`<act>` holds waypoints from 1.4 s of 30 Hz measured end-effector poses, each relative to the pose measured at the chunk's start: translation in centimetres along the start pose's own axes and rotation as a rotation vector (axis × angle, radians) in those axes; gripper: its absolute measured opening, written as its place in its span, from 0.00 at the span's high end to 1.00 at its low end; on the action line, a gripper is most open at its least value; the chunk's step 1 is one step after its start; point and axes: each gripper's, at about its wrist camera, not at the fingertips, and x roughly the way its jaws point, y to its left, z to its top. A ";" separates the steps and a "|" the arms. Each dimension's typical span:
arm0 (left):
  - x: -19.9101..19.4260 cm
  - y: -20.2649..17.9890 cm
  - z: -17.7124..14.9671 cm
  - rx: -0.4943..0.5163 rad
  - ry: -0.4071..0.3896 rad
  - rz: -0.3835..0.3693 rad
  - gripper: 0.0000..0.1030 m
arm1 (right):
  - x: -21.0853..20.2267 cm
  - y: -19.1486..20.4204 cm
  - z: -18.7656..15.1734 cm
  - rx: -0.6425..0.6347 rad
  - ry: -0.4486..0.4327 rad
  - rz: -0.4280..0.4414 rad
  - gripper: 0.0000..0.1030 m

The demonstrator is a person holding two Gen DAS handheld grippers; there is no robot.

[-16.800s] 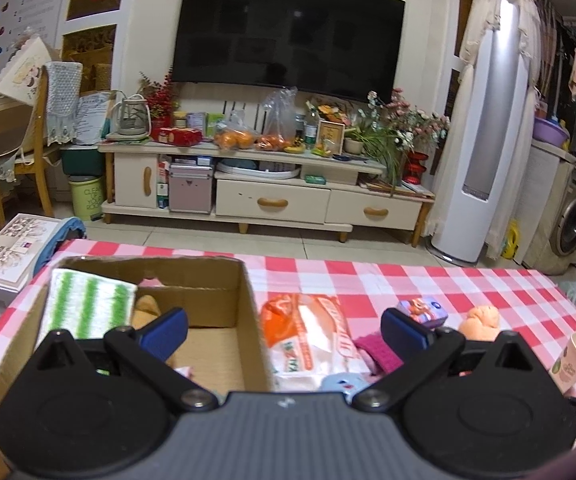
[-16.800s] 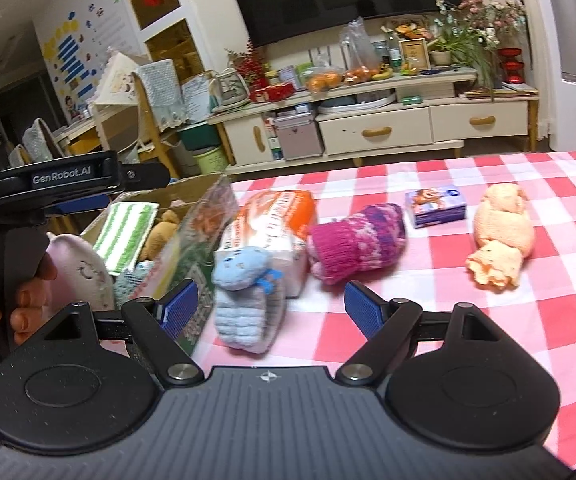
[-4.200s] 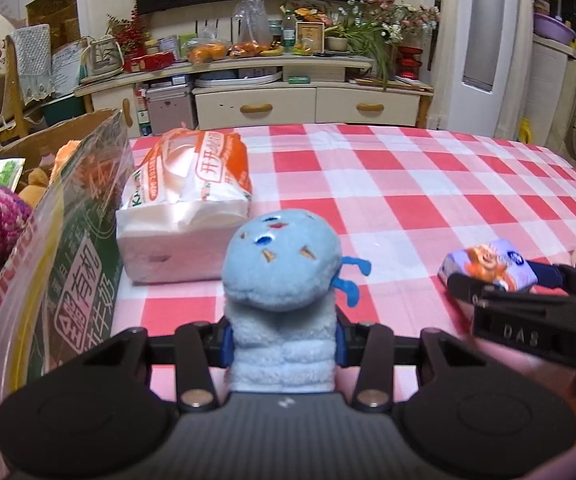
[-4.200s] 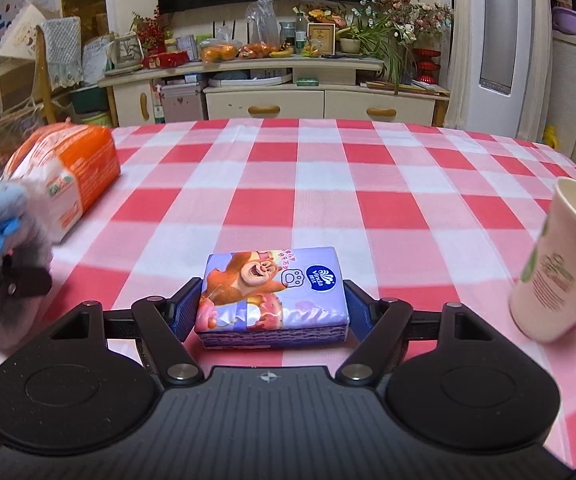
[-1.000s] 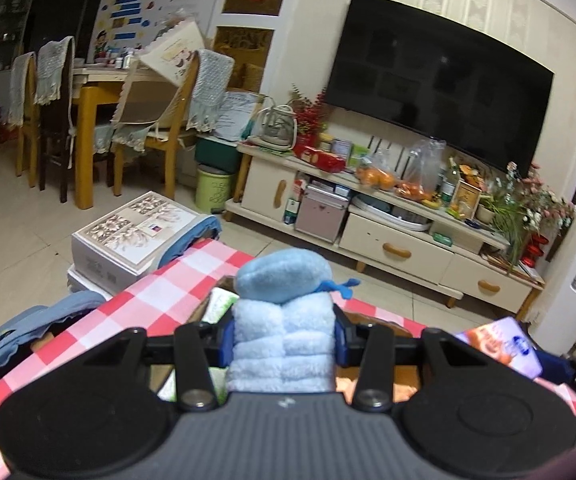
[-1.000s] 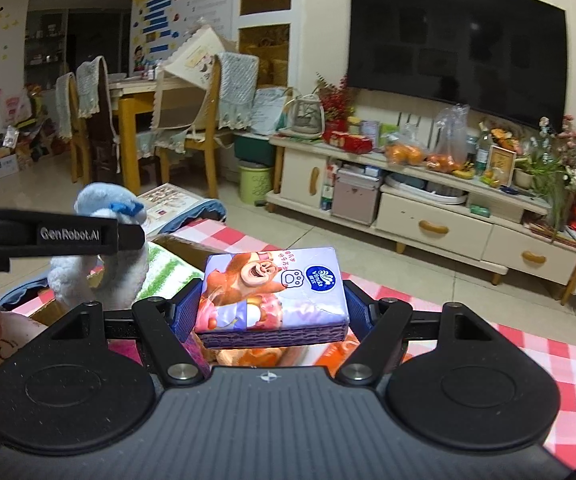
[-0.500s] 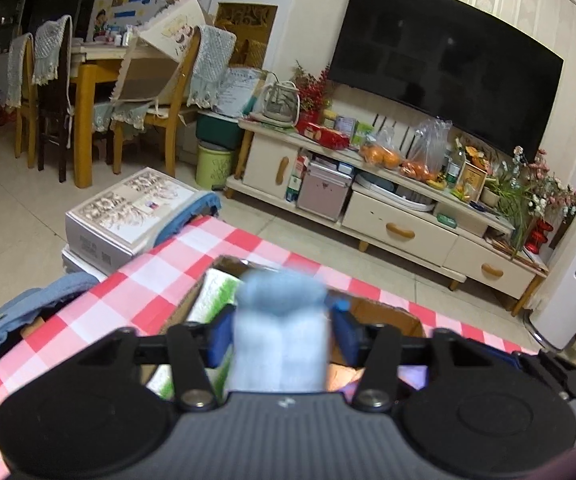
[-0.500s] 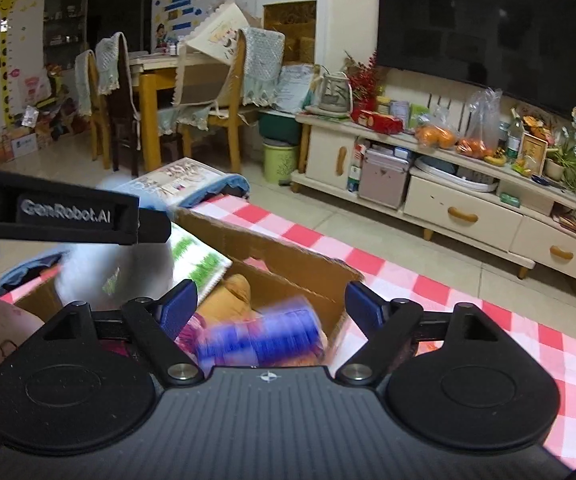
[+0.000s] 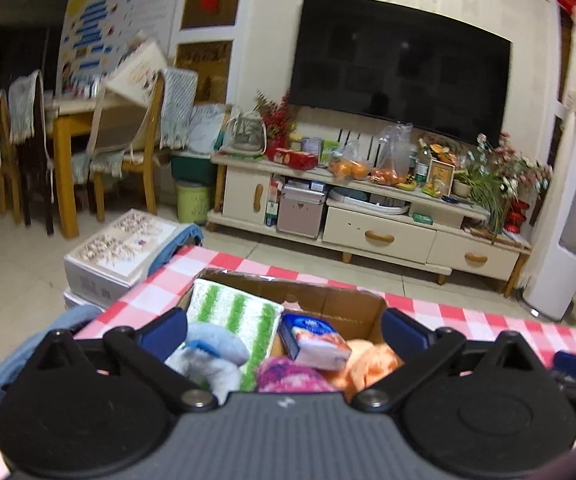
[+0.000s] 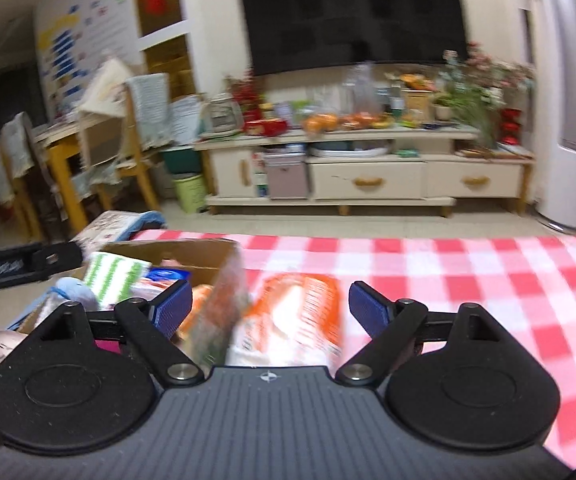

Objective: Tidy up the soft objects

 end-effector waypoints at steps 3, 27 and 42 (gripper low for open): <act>-1.8 -0.7 -1.2 0.048 0.004 0.005 0.01 | -2.2 -1.0 -1.2 0.034 0.004 -0.038 0.00; -14.0 -0.4 -6.5 0.058 0.044 0.021 0.01 | -14.1 1.6 -5.7 -0.018 0.042 0.000 0.00; -17.1 1.2 -7.7 0.058 0.015 0.025 0.01 | -17.0 4.4 -7.0 -0.071 0.034 0.033 0.00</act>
